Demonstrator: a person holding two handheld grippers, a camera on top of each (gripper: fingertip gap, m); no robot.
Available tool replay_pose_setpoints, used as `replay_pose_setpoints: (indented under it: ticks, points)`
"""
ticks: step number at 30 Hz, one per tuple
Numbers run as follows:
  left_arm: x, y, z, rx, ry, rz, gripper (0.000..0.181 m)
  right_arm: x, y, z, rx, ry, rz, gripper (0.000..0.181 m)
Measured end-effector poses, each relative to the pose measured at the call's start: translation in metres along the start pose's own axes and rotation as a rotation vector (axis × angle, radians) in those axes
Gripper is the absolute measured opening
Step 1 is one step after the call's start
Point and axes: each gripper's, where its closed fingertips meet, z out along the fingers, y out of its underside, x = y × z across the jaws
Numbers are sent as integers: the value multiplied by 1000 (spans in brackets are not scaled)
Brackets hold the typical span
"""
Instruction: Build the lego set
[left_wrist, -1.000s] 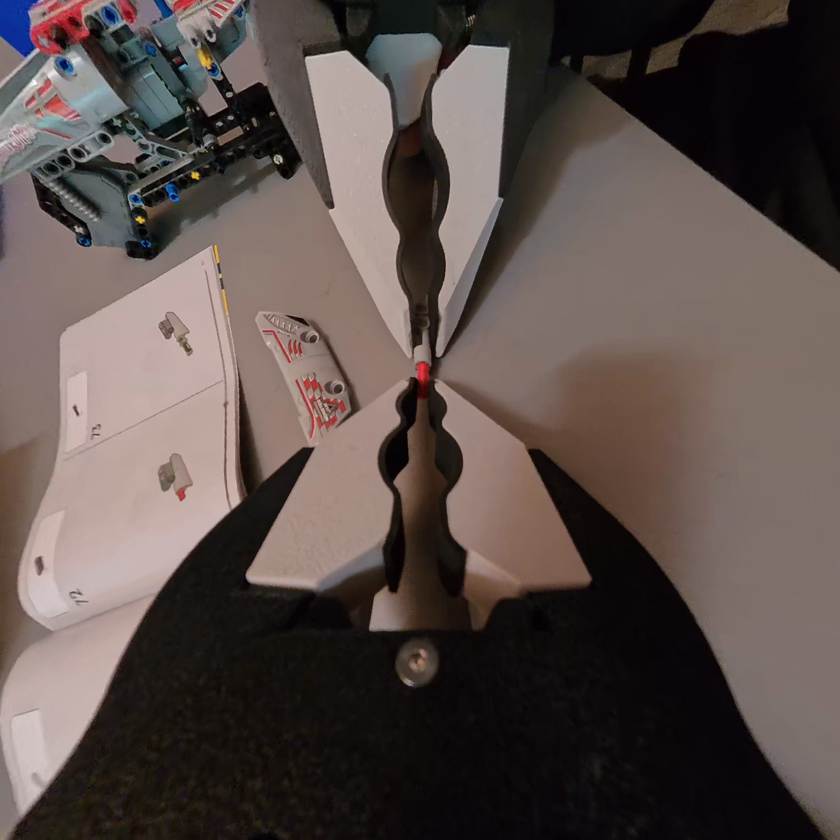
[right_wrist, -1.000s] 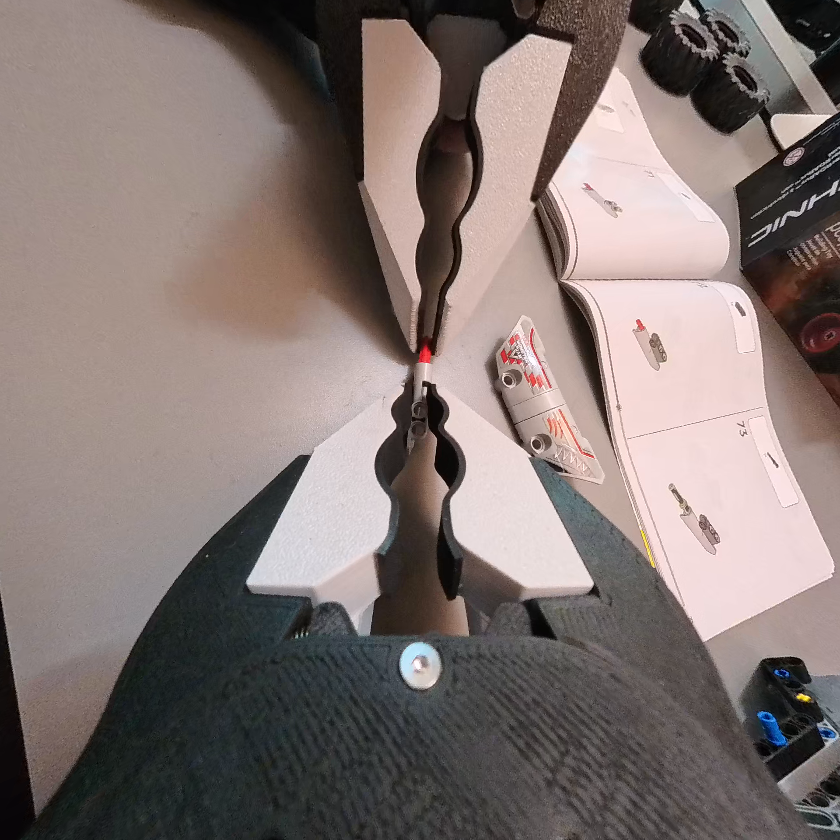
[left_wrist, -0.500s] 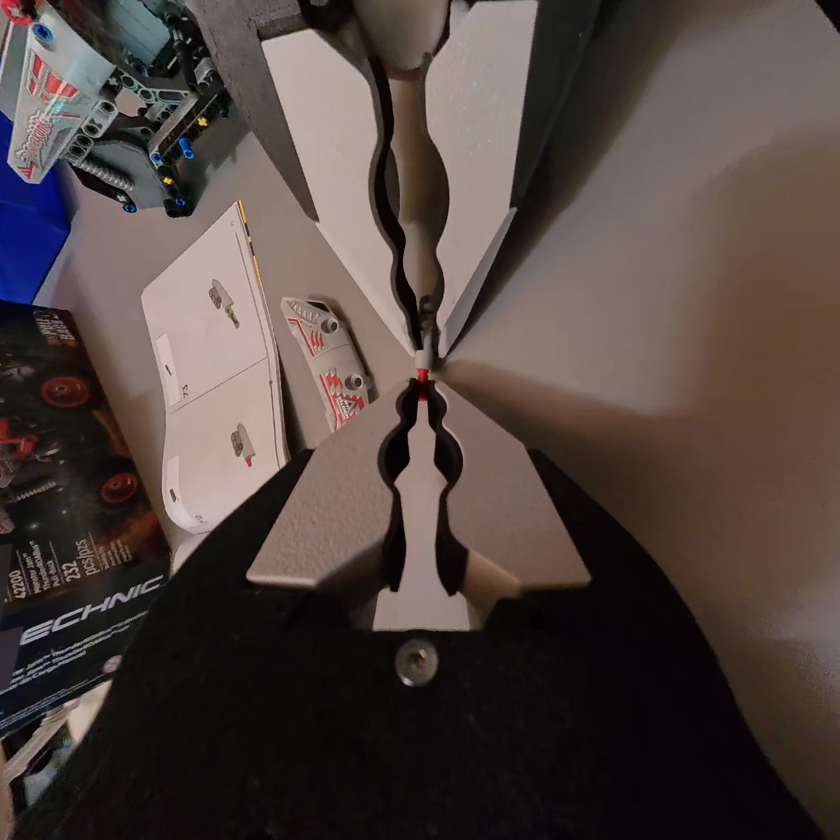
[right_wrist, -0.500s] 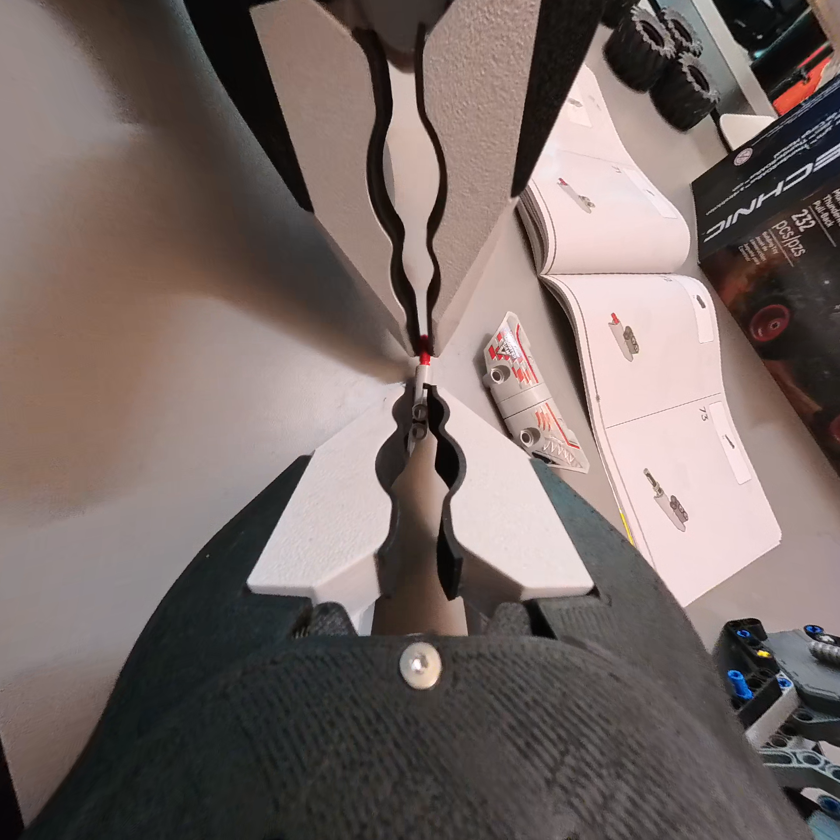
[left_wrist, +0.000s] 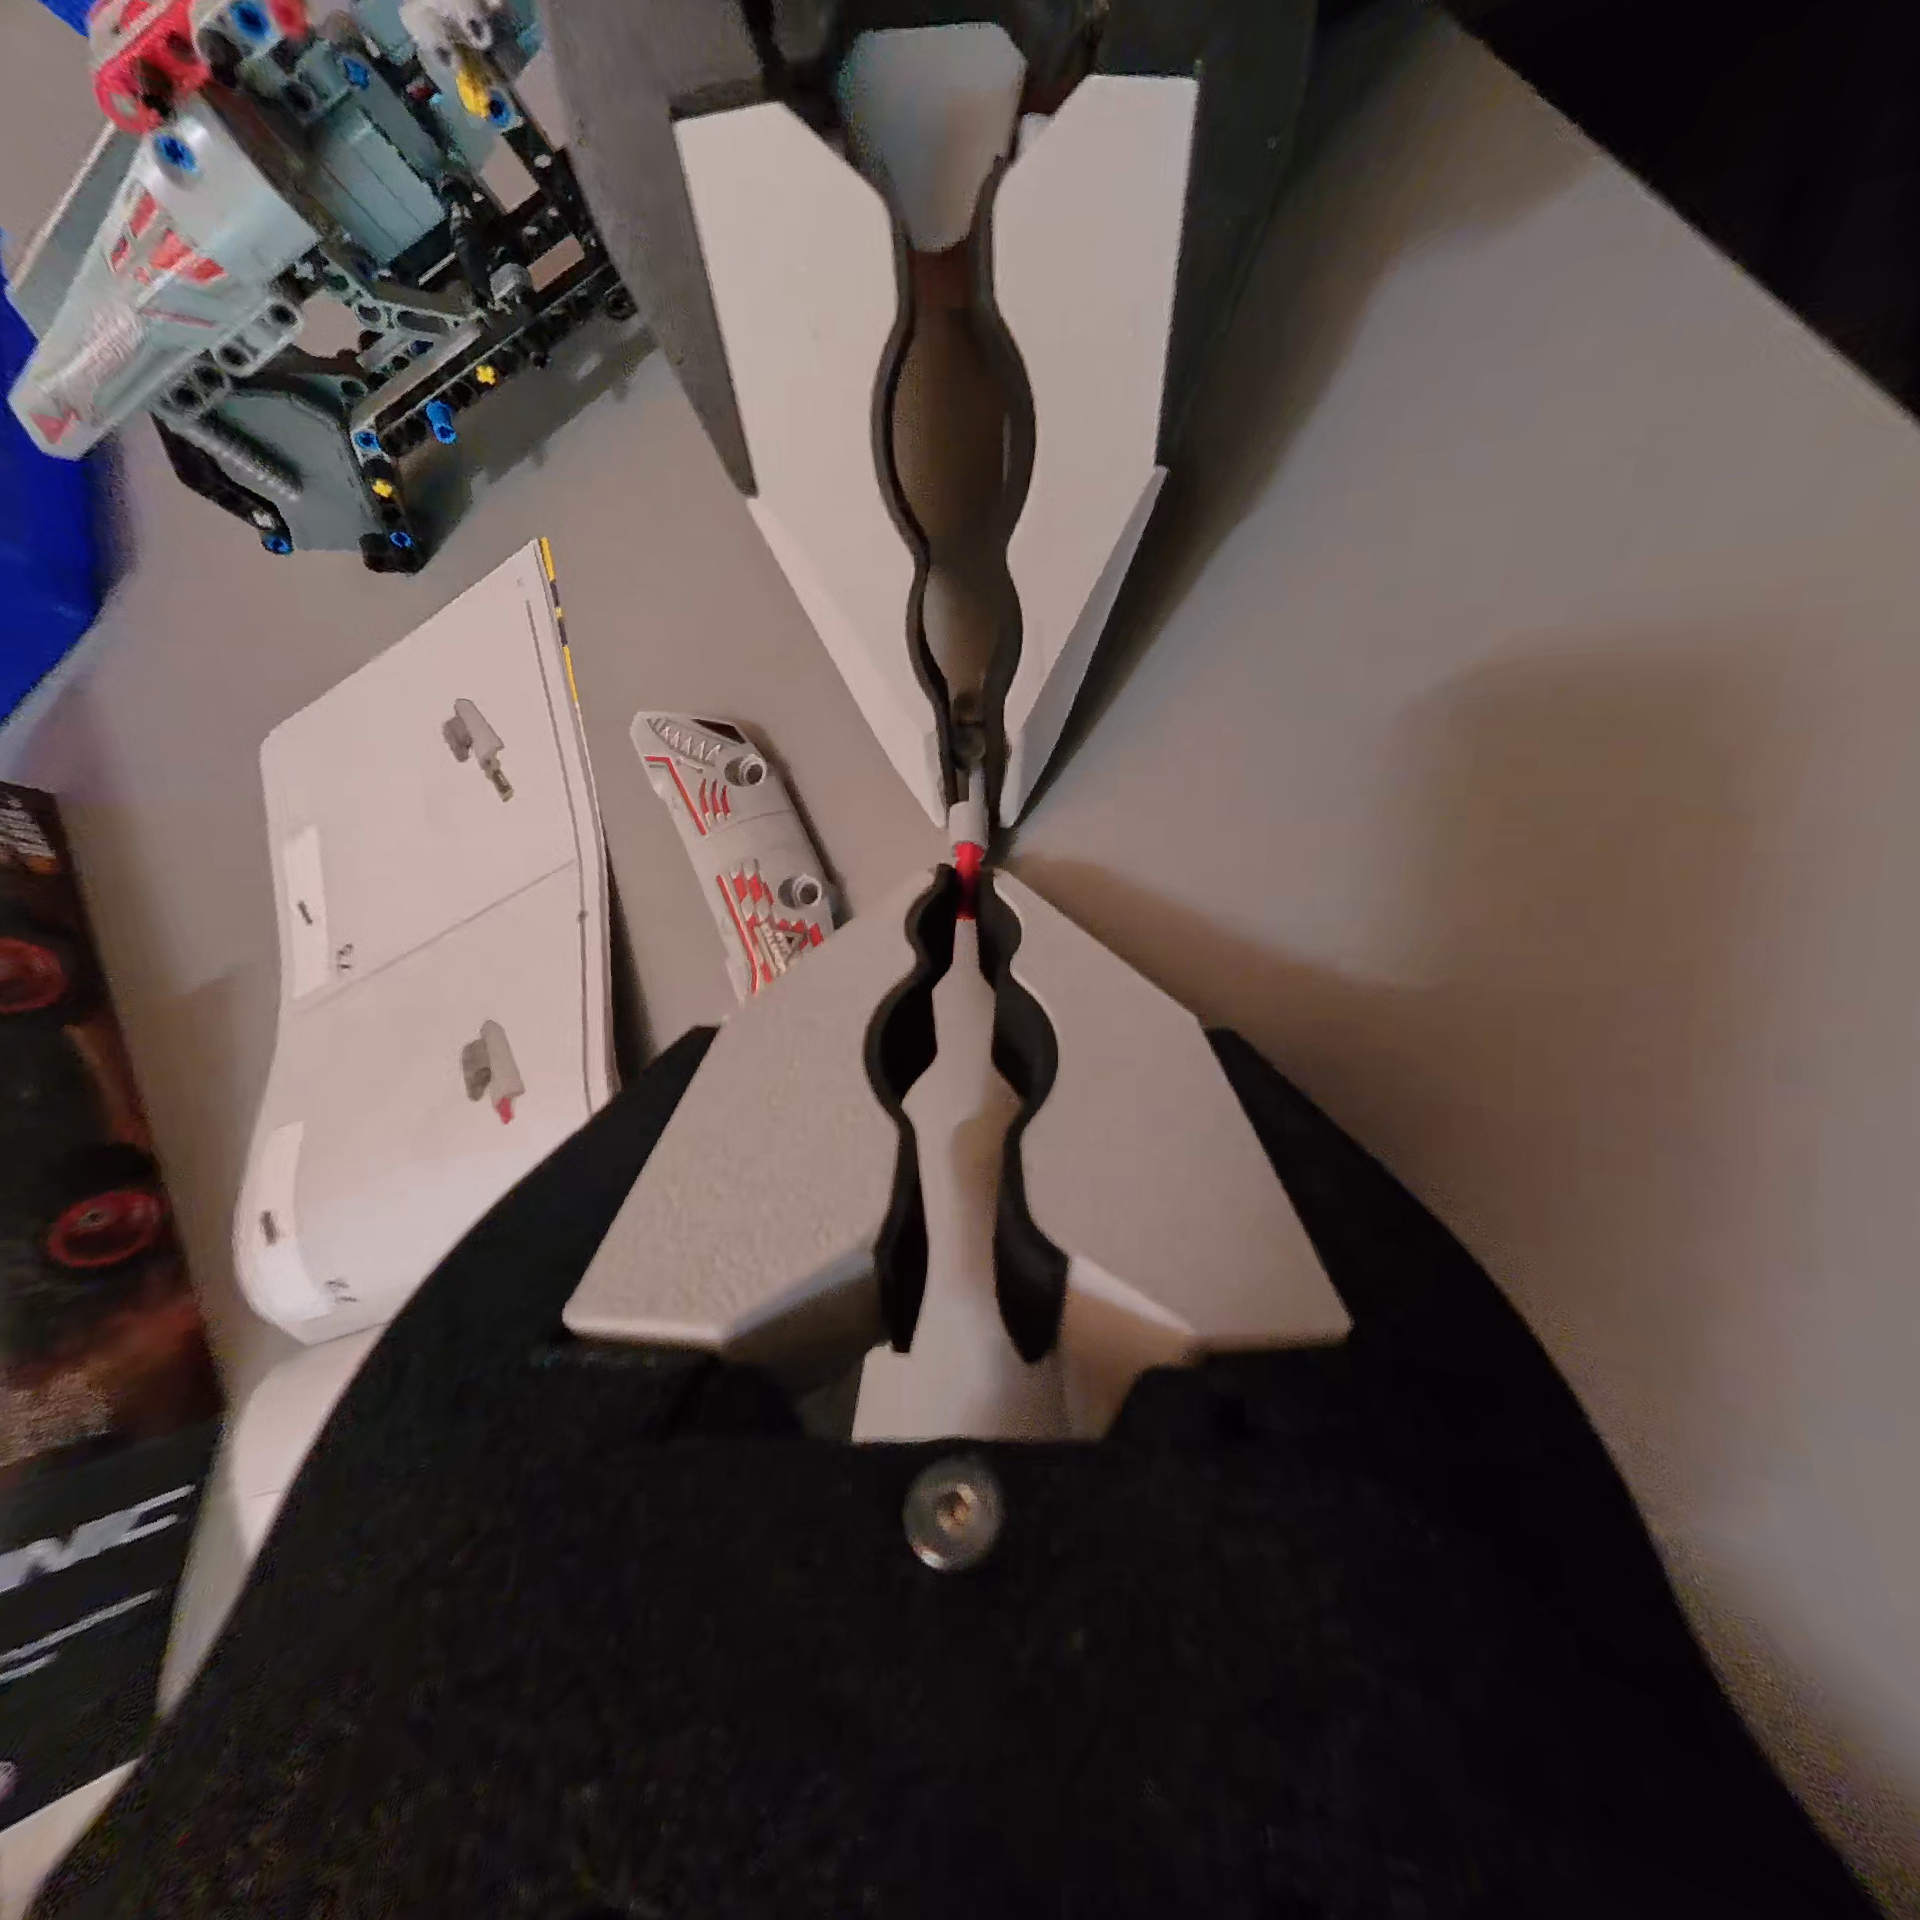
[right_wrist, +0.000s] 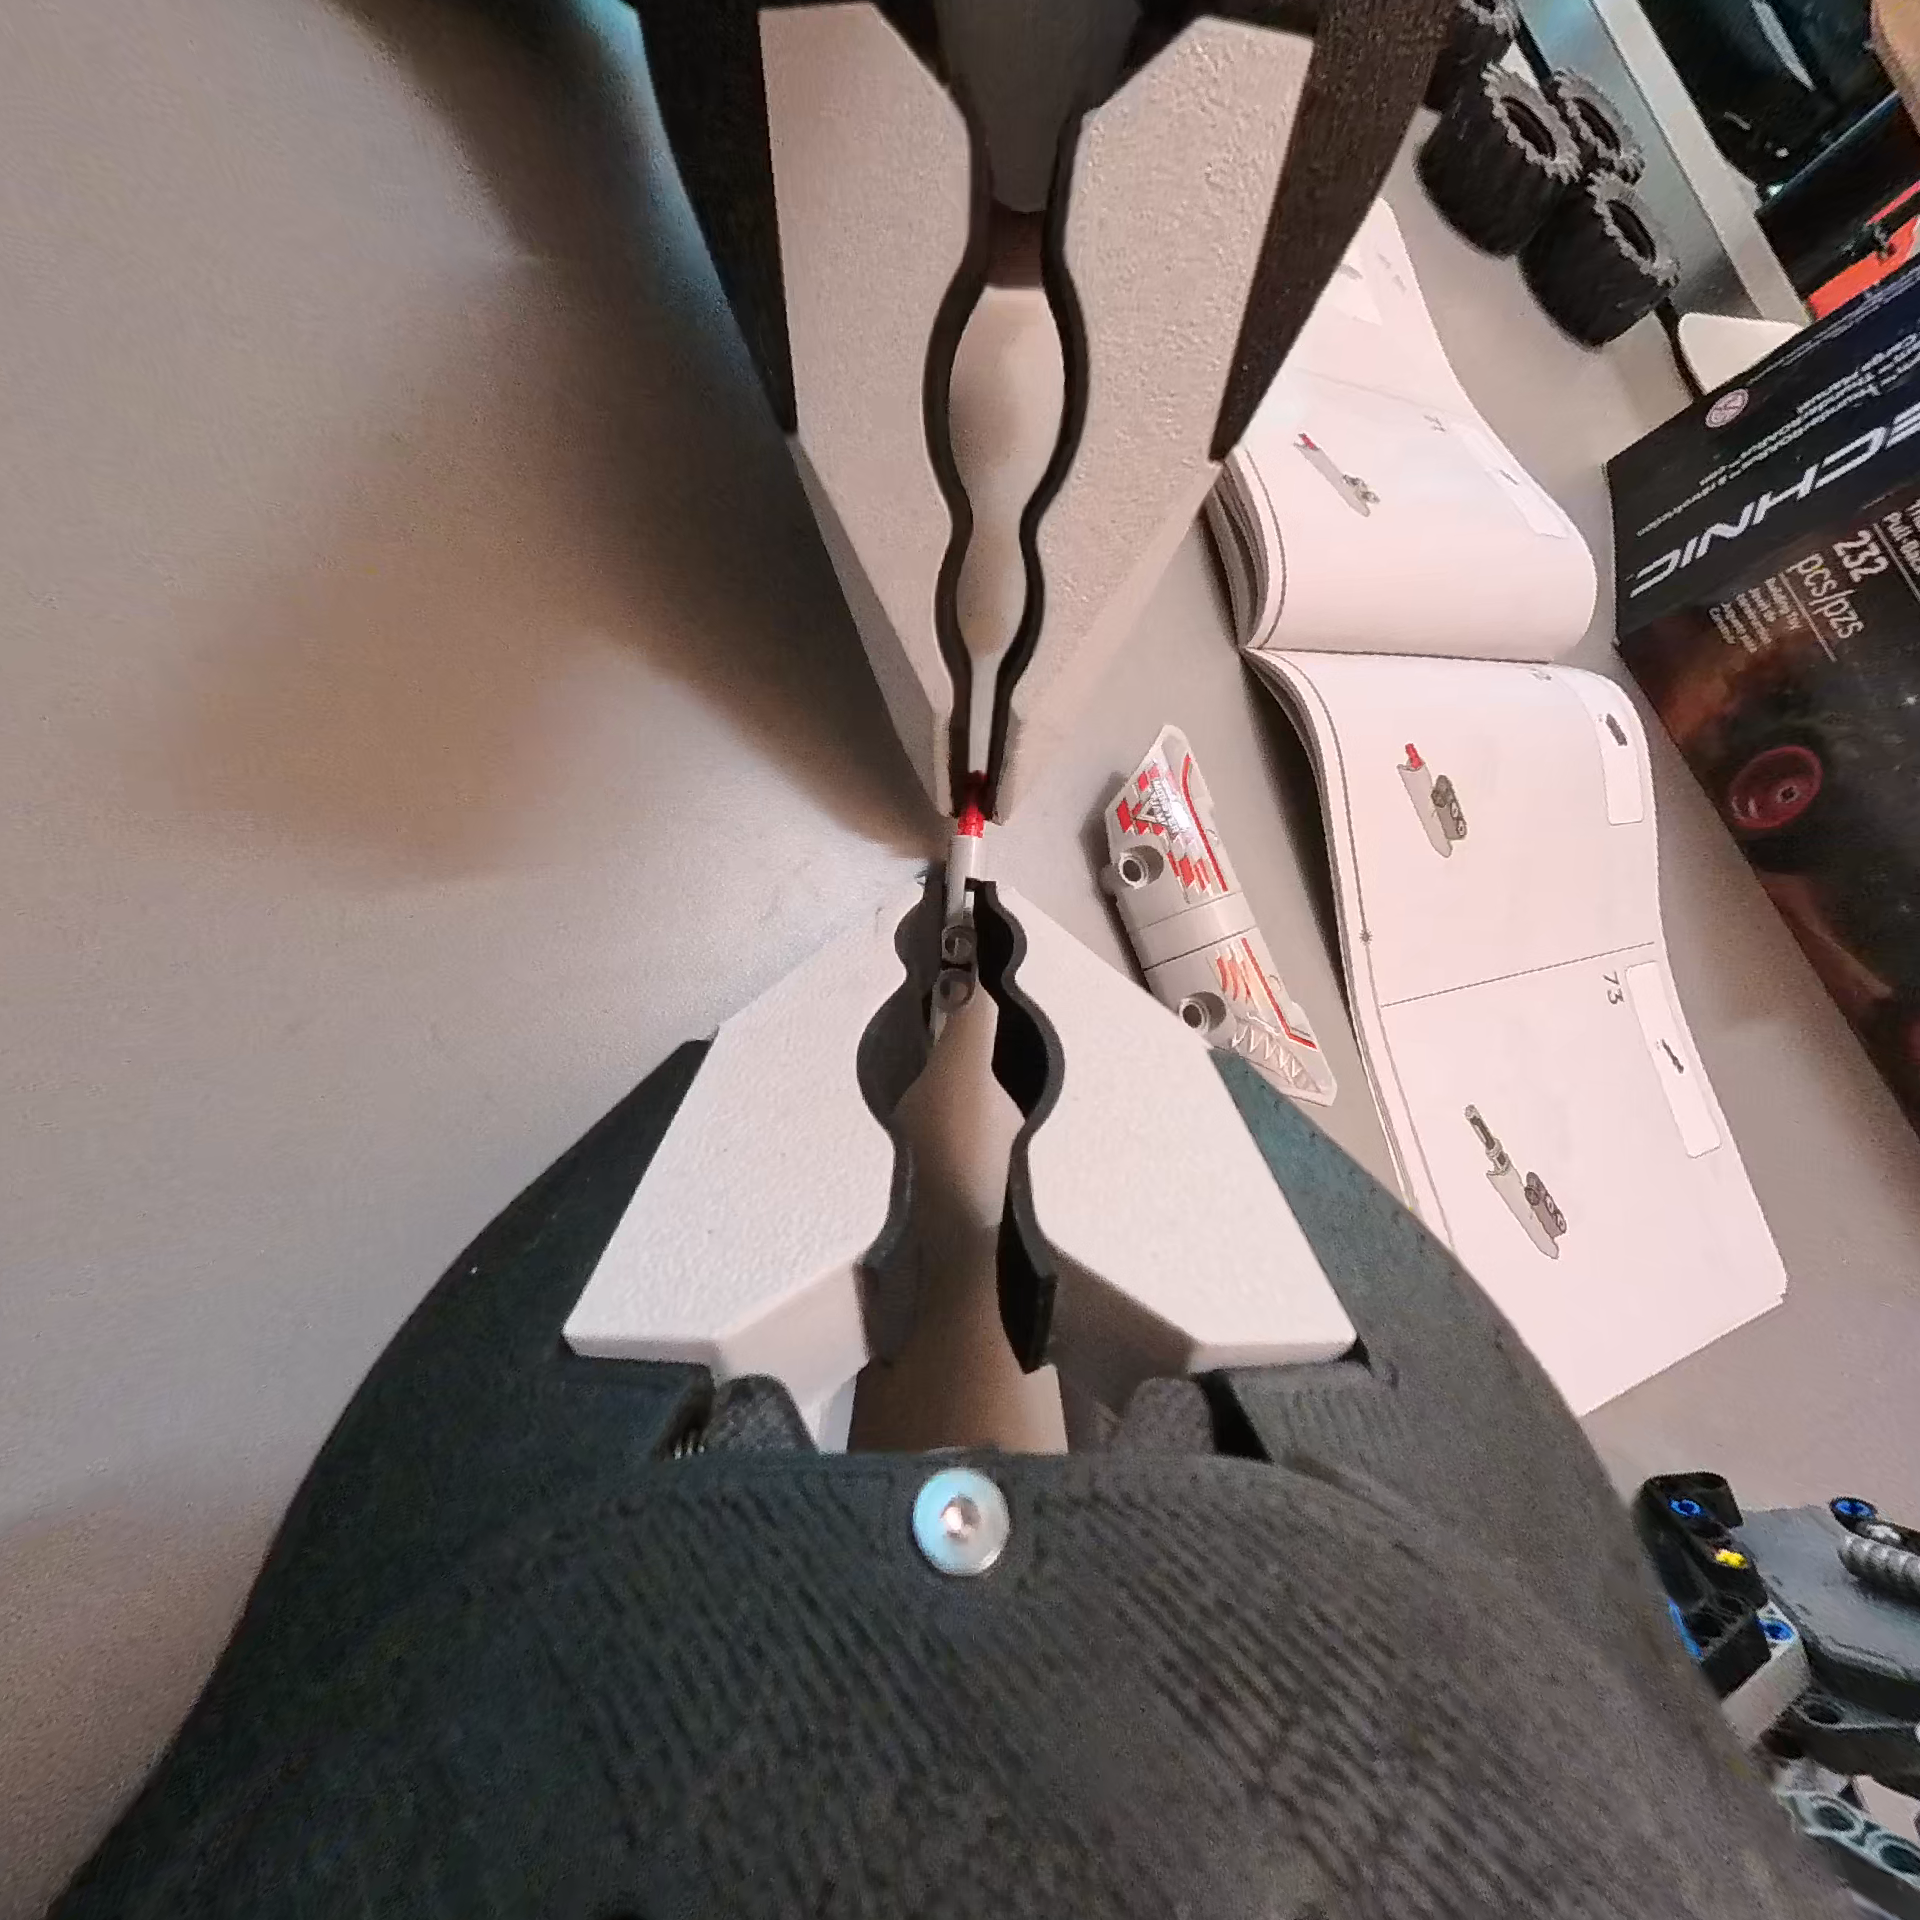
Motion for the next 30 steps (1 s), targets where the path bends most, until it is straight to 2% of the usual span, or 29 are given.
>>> replay_pose_setpoints:
  ticks: [5, 9, 13, 18, 22, 25, 30]
  points:
    - [-1, -1, 0, -89, -71, 137, 0, 0, 0, 0, -2, 13, -26, 4]
    - [-2, -1, 0, -166, -97, 125, 0, 1, 1, 0, -11, 38, -28, 4]
    - [-2, -1, 1, -98, -41, -18, 0, 2, 1, 0, -17, 60, -44, 4]
    - [-2, -2, 1, -70, -18, 28, 0, 2, 1, 0, -12, 59, -71, 4]
    - [-2, -3, 4, -30, 16, -65, 0, 3, 0, 1, -18, 75, -93, 4]
    - [-3, -1, 4, -62, -12, -16, 0, 4, 1, 2, -28, 94, -75, 4]
    - [-2, -3, 1, 3, 13, -33, 1, 3, 0, 0, 14, 24, -5, 4]
